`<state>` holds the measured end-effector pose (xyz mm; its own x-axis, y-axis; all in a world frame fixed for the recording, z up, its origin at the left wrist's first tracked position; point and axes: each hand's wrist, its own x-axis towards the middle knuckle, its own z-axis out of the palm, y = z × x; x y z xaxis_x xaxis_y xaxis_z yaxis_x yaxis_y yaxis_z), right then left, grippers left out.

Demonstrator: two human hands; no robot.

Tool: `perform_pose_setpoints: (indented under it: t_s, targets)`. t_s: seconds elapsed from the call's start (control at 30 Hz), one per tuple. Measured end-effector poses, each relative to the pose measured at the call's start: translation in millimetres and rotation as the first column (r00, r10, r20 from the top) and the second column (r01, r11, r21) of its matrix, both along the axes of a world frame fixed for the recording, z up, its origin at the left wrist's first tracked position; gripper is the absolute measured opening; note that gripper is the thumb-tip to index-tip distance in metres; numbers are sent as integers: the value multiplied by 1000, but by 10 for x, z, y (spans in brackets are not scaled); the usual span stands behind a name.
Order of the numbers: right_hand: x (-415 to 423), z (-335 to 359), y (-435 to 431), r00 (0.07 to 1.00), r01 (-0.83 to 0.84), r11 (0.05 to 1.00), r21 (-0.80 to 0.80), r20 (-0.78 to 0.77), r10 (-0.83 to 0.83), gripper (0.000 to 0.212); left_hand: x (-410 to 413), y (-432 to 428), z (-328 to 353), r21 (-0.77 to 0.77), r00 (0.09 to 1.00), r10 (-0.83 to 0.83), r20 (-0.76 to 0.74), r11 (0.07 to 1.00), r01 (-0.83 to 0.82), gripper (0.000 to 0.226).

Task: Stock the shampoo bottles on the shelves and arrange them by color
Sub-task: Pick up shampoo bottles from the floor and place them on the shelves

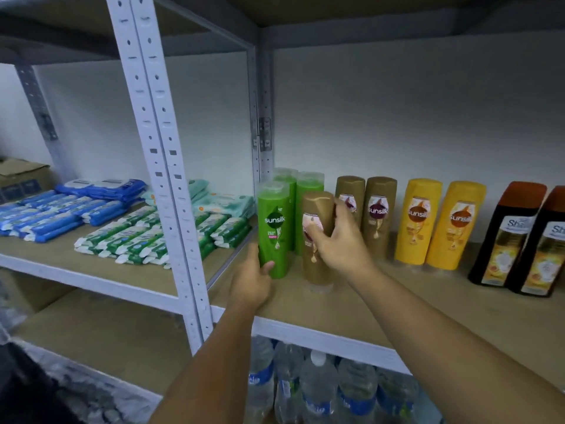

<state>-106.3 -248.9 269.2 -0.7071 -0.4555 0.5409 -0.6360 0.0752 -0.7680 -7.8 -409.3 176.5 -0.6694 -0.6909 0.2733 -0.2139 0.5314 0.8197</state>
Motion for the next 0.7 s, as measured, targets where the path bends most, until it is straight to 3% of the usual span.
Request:
perform_pose_setpoints:
  t_s: [0.2, 0.3, 0.43, 0.7]
  targets:
    - [-95, -644, 64, 985, -93, 970, 225, 161, 58, 70, -51, -104, -96, -20, 999, -31, -28, 999, 30, 30]
    - [-144, -894, 156, 991, -70, 916, 394, 136, 17, 61, -70, -129, -113, -9, 998, -52, -37, 999, 51, 31]
    - [-224, -912, 25, 998, 18, 908, 419, 54, -45, 58, -84, -136, -112, -9, 996, -67, -60, 998, 67, 33]
    - [-351, -970, -220, 986, 66, 885, 461, 105, -128, 46, -112, -173, -135, 15, 998, -42, -48, 999, 42, 31]
